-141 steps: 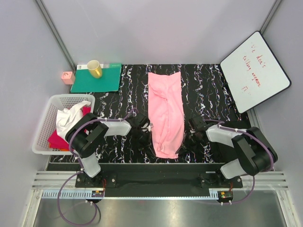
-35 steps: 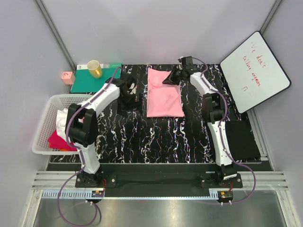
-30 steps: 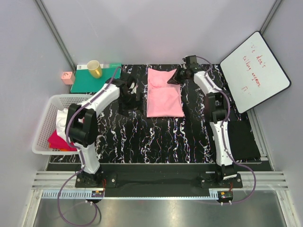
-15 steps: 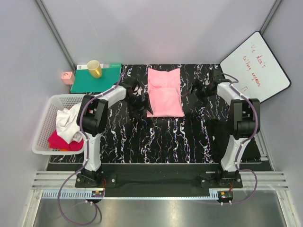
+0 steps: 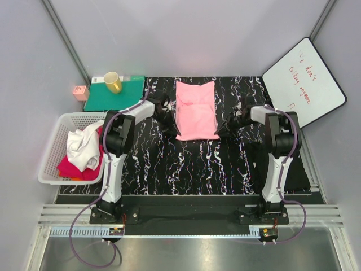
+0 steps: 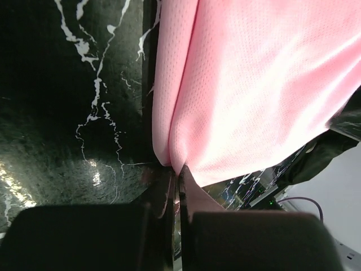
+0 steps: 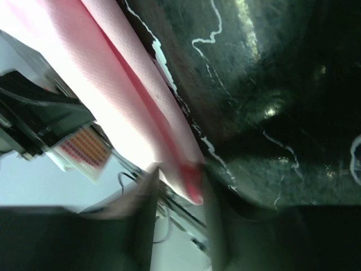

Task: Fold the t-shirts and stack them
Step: Grab one side of the 2/3 rectangular tshirt with both arms, then fold the long partially folded tshirt into a neat square, then smooth out wrinkles on the folded tshirt

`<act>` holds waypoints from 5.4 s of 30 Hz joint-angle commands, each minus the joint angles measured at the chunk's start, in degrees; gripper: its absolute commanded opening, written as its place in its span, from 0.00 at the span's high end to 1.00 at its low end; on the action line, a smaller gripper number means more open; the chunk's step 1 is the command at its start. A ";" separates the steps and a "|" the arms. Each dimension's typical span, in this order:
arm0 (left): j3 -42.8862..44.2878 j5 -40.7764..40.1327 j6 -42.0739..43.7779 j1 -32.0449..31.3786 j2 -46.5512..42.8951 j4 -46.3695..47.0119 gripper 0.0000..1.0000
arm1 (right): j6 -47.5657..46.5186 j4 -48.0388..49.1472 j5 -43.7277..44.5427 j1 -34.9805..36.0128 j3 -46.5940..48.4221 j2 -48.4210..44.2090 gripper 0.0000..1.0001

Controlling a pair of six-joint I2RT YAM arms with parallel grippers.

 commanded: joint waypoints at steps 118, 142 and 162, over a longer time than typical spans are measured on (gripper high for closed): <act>-15.14 -24.01 5.97 13.29 -34.67 7.28 0.01 | -5.85 9.84 -9.72 7.66 -7.40 -15.40 0.00; -0.29 -16.55 6.32 12.58 -23.86 -2.22 0.04 | 12.08 13.01 0.20 19.52 50.94 29.42 0.07; -8.72 -10.66 8.43 12.67 -37.31 -2.22 0.04 | 7.17 9.32 8.73 21.19 39.65 19.00 1.00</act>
